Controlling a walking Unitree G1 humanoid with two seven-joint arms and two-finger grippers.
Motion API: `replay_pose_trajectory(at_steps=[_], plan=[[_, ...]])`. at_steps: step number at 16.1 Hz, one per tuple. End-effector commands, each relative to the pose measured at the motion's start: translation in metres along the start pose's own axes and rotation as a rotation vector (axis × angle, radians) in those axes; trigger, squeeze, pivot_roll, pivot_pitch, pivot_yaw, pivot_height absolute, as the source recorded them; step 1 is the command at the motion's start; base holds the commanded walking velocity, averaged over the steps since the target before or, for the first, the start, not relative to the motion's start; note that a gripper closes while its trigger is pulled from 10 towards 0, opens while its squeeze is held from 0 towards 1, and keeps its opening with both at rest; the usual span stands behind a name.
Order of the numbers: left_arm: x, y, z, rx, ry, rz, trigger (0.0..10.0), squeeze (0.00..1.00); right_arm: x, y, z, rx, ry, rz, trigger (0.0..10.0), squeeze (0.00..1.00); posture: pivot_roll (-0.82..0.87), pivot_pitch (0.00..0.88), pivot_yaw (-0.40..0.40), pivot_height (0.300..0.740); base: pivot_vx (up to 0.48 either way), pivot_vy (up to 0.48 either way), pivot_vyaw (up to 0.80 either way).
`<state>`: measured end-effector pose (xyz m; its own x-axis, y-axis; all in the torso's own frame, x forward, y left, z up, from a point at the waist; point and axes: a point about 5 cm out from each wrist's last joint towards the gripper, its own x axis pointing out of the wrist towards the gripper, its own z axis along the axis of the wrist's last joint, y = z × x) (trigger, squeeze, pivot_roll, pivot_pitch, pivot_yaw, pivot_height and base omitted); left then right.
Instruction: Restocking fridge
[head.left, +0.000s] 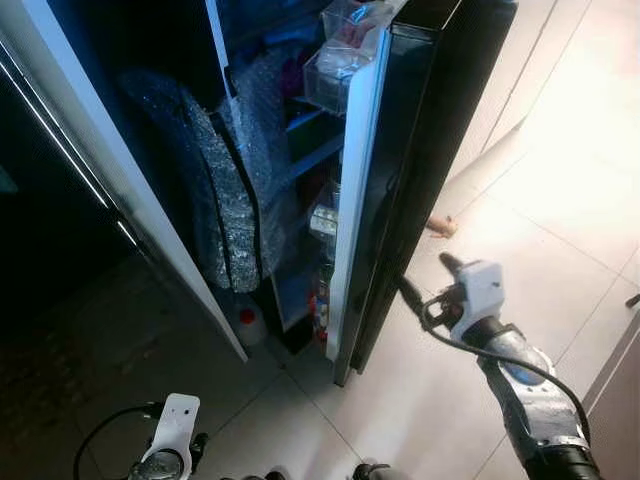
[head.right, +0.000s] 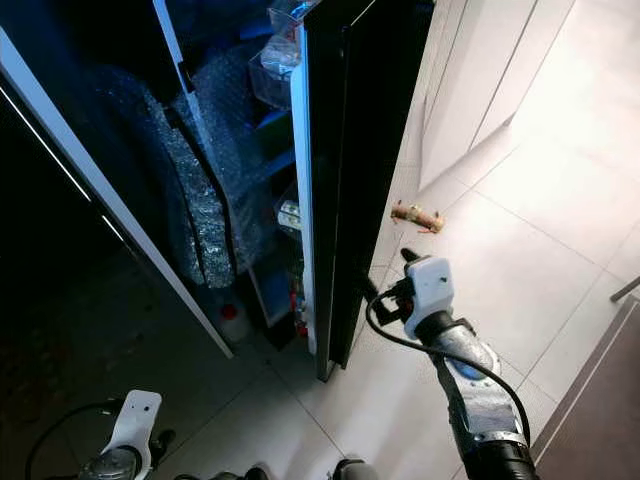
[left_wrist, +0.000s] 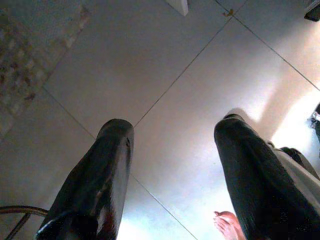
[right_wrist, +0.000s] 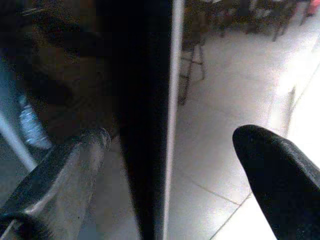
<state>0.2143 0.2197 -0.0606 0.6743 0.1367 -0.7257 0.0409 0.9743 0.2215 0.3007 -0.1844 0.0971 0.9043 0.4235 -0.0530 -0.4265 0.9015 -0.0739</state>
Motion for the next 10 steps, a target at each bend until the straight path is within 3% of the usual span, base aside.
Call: replay_pose_trajectory(at_steps=[1,10], plan=[[-0.002,0.003,-0.011,0.007,0.044,0.003,10.0,0.0,-0.001,0.006,0.002,0.009,-0.001,0.076,10.0,0.0,-0.25,0.139,0.055,0.74,0.0,0.0,0.0],[-0.002,0.004,-0.01,0.008,0.043,0.007,10.0,0.0,0.024,0.001,0.016,-0.044,-0.017,0.084,10.0,0.0,-0.24,0.151,0.058,0.74,0.0,0.0,0.0]])
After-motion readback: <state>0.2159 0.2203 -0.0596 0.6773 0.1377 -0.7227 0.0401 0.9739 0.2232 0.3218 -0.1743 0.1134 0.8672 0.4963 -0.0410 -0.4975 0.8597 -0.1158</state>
